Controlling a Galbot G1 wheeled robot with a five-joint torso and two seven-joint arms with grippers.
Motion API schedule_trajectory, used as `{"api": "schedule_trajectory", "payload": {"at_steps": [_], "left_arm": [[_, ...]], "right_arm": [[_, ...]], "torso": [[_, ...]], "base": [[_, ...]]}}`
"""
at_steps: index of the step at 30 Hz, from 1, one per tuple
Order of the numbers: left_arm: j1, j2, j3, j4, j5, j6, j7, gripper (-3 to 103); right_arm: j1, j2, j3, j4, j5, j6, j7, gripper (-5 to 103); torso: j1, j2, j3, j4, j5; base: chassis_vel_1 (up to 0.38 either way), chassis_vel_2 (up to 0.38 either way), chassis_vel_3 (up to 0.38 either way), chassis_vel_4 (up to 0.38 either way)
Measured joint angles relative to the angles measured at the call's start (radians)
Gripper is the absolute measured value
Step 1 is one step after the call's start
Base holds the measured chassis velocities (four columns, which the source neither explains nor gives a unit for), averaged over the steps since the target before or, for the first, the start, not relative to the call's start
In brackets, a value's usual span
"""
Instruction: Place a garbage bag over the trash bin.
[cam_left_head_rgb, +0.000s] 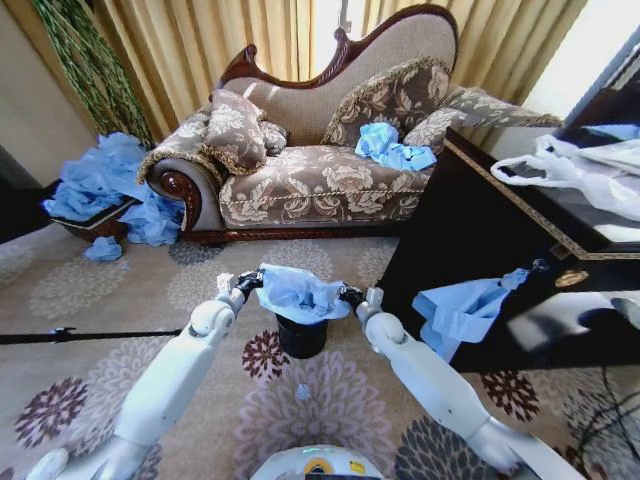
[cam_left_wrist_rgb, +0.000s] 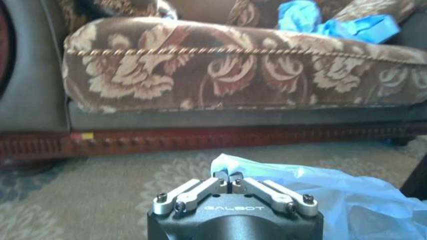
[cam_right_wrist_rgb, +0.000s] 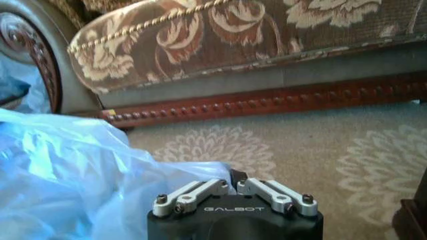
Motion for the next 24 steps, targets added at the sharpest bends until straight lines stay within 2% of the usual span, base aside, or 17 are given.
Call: {"api": "schedule_trajectory", "payload": {"at_steps": [2,4,8,15,24], "left_arm": [[-0.016,-0.010,0.007,0.029,-0.029,0.035,-0.021,0],[-0.023,-0.016,0.010,0.045,-0.040,0.045,-0.029,0],[-0.060,-0.050,0.025,0.151,-0.057,0.079,-0.035,0],[-0.076,-0.096,0.040,0.243,-0.052,0.107,-0.016,0],[-0.079,-0.136,0.069,0.314,-0.040,0.109,0.005,0]], "right_arm": [[0.020,0.006,-0.013,-0.052,-0.017,0.003,-0.023,0],[0.026,0.010,-0.018,-0.075,-0.028,0.005,-0.034,0],[0.046,0.026,-0.029,-0.170,-0.074,0.017,-0.090,0],[0.057,0.034,-0.041,-0.241,-0.120,0.035,-0.159,0],[0.062,0.070,-0.021,-0.342,-0.183,0.083,-0.220,0]], "torso": [[0.000,0.000,0.000,0.0000,-0.0001],[0.000,0.000,0.000,0.0002,0.0000],[0.000,0.000,0.000,-0.0001,0.0001],[0.000,0.000,0.000,0.0000,0.0000],[0.000,0.000,0.000,-0.0001,-0.0001]], "base": [[0.000,0.000,0.000,0.000],[0.000,0.000,0.000,0.000],[0.000,0.000,0.000,0.000],[0.000,0.000,0.000,0.000],[0.000,0.000,0.000,0.000]]}}
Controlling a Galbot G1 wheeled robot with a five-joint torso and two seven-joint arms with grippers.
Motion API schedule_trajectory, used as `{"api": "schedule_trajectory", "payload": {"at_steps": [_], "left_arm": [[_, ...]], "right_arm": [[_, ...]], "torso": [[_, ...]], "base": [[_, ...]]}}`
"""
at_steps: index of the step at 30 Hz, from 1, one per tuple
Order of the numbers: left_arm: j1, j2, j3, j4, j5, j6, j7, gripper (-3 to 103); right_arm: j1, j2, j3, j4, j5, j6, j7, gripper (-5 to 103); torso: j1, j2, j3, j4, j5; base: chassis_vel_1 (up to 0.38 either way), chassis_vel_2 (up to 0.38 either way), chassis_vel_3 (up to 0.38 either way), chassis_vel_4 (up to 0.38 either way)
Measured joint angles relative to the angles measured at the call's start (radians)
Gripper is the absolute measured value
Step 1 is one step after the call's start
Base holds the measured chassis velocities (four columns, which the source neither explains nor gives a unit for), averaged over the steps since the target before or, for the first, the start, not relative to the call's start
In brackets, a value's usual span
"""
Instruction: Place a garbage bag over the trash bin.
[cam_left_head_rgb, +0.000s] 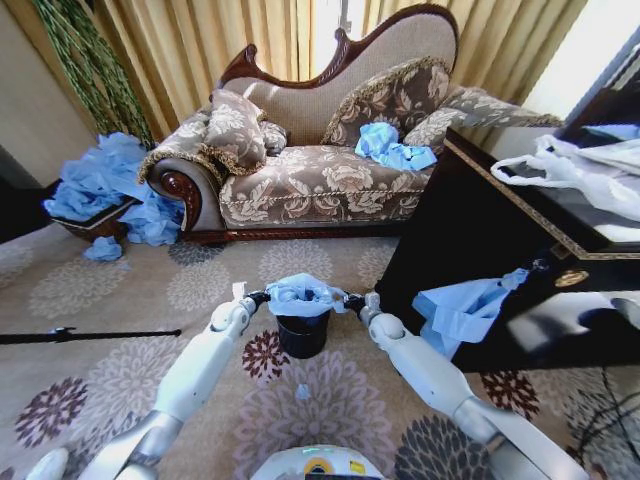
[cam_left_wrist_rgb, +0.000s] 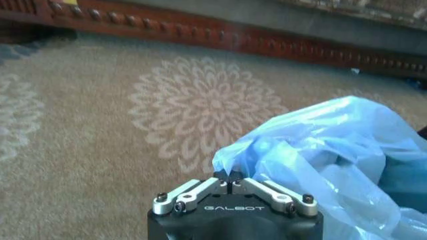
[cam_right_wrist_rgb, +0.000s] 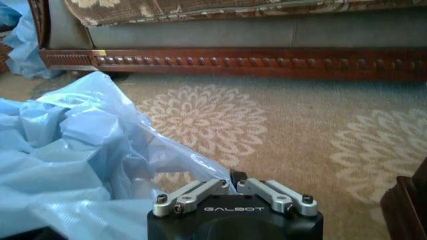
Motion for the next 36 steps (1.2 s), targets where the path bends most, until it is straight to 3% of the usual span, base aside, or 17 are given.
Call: {"api": "schedule_trajectory", "payload": {"at_steps": [21,36], "left_arm": [[0.022,0.001,-0.026,0.048,0.001,0.008,0.028,0],[0.114,0.019,-0.041,-0.031,0.002,0.042,0.036,0]], "right_arm": [[0.052,0.080,0.010,-0.204,-0.103,0.047,-0.101,0],[-0.011,-0.012,-0.020,-0.110,-0.128,0.048,-0.155,0]], "torso": [[0.000,0.000,0.000,0.0002,0.0000],[0.000,0.000,0.000,0.0003,0.0000]], "base": [[0.000,0.000,0.000,0.000],[0.000,0.000,0.000,0.000]]}}
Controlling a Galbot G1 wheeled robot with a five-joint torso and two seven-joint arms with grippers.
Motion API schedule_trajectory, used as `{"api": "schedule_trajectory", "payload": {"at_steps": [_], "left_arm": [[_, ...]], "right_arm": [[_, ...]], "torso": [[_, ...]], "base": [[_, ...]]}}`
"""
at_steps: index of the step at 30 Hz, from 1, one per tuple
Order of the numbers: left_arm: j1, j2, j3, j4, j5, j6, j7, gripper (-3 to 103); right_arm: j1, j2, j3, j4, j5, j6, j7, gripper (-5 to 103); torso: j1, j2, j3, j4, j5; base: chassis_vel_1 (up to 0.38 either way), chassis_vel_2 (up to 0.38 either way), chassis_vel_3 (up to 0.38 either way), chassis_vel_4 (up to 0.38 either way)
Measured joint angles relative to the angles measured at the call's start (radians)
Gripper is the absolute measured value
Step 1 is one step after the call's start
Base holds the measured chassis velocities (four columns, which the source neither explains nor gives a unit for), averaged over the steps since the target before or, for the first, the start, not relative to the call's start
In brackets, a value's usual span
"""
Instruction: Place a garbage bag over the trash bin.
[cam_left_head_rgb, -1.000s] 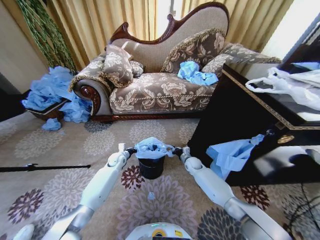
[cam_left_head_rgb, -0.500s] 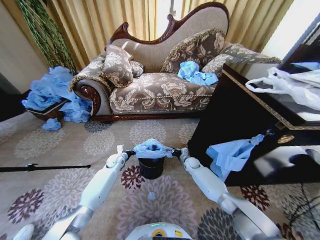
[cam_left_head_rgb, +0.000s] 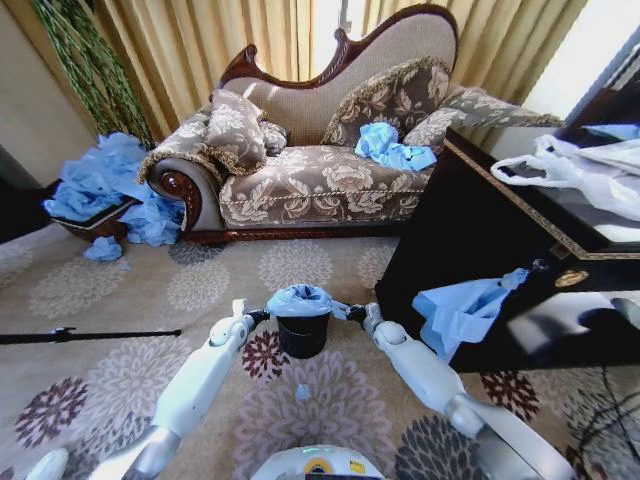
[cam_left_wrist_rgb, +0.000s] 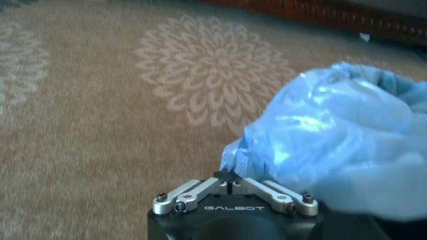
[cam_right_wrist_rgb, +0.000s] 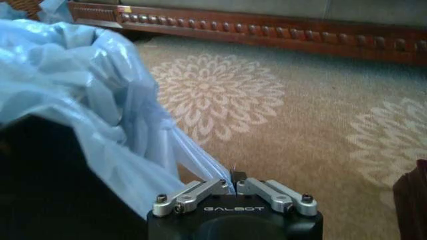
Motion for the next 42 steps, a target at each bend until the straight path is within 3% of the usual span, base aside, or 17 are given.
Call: {"api": "schedule_trajectory", "payload": {"at_steps": [9,22,28,32,34,35,39,40,42], "left_arm": [[0.094,0.018,-0.028,-0.120,0.013,0.009,-0.002,0],[0.152,0.016,-0.029,-0.166,0.057,0.007,0.016,0],[0.134,0.023,-0.033,-0.194,0.021,-0.050,-0.047,-2],[0.106,0.024,-0.034,-0.197,-0.029,-0.065,-0.061,7],[0.063,0.024,-0.040,-0.210,-0.135,-0.055,-0.073,19],[0.063,0.024,-0.040,-0.210,-0.135,-0.055,-0.073,19],[0.023,0.019,-0.042,-0.222,-0.248,-0.011,-0.100,41],[0.023,0.019,-0.042,-0.222,-0.248,-0.011,-0.100,41],[0.020,0.015,-0.044,-0.228,-0.248,0.024,-0.129,52]], "right_arm": [[-0.082,-0.089,-0.017,0.177,0.019,-0.032,0.030,0],[-0.180,-0.088,0.005,0.241,0.019,-0.032,0.073,0],[-0.185,-0.084,0.011,0.246,0.024,-0.031,0.091,0],[-0.179,-0.078,0.013,0.243,0.024,-0.031,0.091,0],[-0.179,-0.068,0.013,0.243,0.023,-0.030,0.091,0],[-0.179,-0.068,0.013,0.243,0.023,-0.030,0.091,0],[-0.188,-0.055,0.007,0.244,0.021,-0.029,0.092,0],[-0.188,-0.055,0.007,0.244,0.021,-0.029,0.092,0],[-0.189,-0.052,-0.002,0.253,0.023,-0.029,0.099,0]], "torso": [[0.000,0.000,0.000,-0.0002,0.0000],[0.000,0.000,0.000,-0.0001,-0.0002],[0.000,0.000,0.000,-0.0001,-0.0002],[0.000,0.000,0.000,-0.0001,0.0001],[0.000,0.000,0.000,-0.0002,0.0000],[0.000,0.000,0.000,-0.0002,0.0000],[0.000,0.000,0.000,-0.0003,0.0001],[0.000,0.000,0.000,-0.0003,0.0001],[0.000,0.000,0.000,-0.0004,-0.0001]], "base": [[0.000,0.000,0.000,0.000],[0.000,0.000,0.000,0.000],[0.000,0.000,0.000,0.000],[0.000,0.000,0.000,0.000],[0.000,0.000,0.000,0.000],[0.000,0.000,0.000,0.000],[0.000,0.000,0.000,0.000],[0.000,0.000,0.000,0.000],[0.000,0.000,0.000,0.000]]}}
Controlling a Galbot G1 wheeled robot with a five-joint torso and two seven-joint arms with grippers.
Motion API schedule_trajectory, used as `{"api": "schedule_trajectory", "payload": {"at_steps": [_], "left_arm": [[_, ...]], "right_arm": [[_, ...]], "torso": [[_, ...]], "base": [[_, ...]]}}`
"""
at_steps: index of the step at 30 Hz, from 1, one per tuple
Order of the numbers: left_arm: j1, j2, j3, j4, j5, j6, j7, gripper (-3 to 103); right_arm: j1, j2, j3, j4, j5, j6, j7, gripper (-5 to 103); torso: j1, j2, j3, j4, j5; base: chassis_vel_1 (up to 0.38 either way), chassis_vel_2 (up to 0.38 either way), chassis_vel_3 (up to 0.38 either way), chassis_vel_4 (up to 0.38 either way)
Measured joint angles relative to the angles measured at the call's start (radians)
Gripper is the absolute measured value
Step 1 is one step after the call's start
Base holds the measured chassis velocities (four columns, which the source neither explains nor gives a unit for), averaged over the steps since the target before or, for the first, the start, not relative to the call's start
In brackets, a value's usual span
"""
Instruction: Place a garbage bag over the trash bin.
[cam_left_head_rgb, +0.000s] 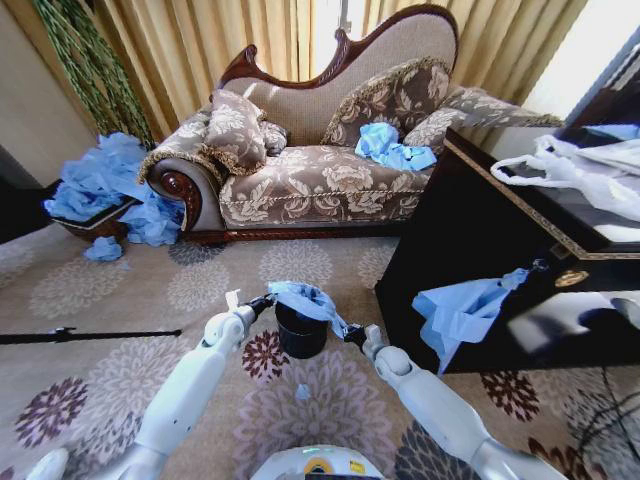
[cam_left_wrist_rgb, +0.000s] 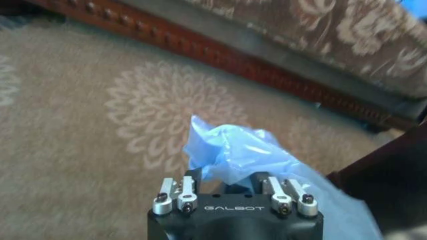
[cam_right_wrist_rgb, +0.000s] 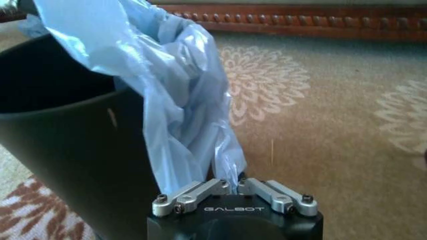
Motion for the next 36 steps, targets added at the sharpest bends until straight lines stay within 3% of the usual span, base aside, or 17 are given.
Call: {"api": "schedule_trajectory", "payload": {"at_steps": [2,4,5,6,7,10,13,16,18,25,36], "left_arm": [[0.005,0.002,-0.001,-0.002,0.008,0.008,-0.007,52],[0.024,0.019,-0.002,0.002,0.054,0.013,-0.011,62],[0.024,0.019,-0.002,0.002,0.054,0.013,-0.011,62],[0.034,0.027,-0.005,0.012,0.086,0.013,-0.007,74],[0.037,0.029,-0.008,0.017,0.101,0.012,-0.008,74],[0.047,0.037,-0.026,0.039,0.158,0.010,-0.022,89],[0.051,0.041,-0.037,0.042,0.184,0.008,-0.017,97],[0.057,0.045,-0.050,0.042,0.207,-0.012,0.030,98],[0.061,0.041,-0.054,0.042,0.215,-0.067,0.076,99],[0.050,0.014,-0.027,0.025,0.200,-0.142,0.114,100],[0.065,0.029,-0.021,-0.057,0.168,-0.143,0.138,100]], "right_arm": [[0.000,0.001,-0.002,0.003,0.000,0.000,0.001,0],[0.004,0.006,-0.005,0.003,0.001,0.000,0.005,0],[0.004,0.006,-0.005,0.003,0.001,0.000,0.005,0],[0.007,0.011,-0.005,-0.001,0.001,0.000,0.006,0],[0.007,0.012,-0.005,-0.003,0.001,0.000,0.007,0],[0.004,0.018,-0.005,-0.005,0.001,0.001,0.010,0],[0.001,0.019,-0.006,-0.004,0.000,0.001,0.013,0],[-0.002,0.019,-0.006,-0.003,0.001,0.001,0.015,0],[-0.003,0.023,-0.004,-0.007,0.001,0.002,0.018,0],[-0.006,0.014,0.002,-0.013,0.001,0.007,0.022,0],[-0.022,-0.016,0.010,0.025,0.015,0.004,0.027,0]], "torso": [[0.000,0.000,0.000,0.0000,0.0000],[0.000,0.000,0.000,0.0004,0.0000],[0.000,0.000,0.000,0.0004,0.0000],[0.000,0.000,0.000,0.0002,-0.0001],[0.000,0.000,0.000,0.0003,-0.0002],[0.000,0.000,0.000,0.0002,0.0000],[0.000,0.000,0.000,0.0003,-0.0001],[0.000,0.000,0.000,0.0002,0.0001],[0.000,0.000,0.000,0.0003,0.0001],[0.000,0.000,0.000,0.0001,0.0000],[0.000,0.000,0.000,0.0001,0.0001]], "base": [[0.000,0.000,0.000,0.000],[0.000,0.000,0.000,0.000],[0.000,0.000,0.000,0.000],[0.000,0.000,0.000,0.000],[0.000,0.000,0.000,0.000],[0.000,0.000,0.000,0.000],[0.000,0.000,0.000,0.000],[0.000,0.000,0.000,0.000],[0.000,0.000,0.000,0.000],[0.000,0.000,0.000,0.000],[0.000,0.000,0.000,0.000]]}}
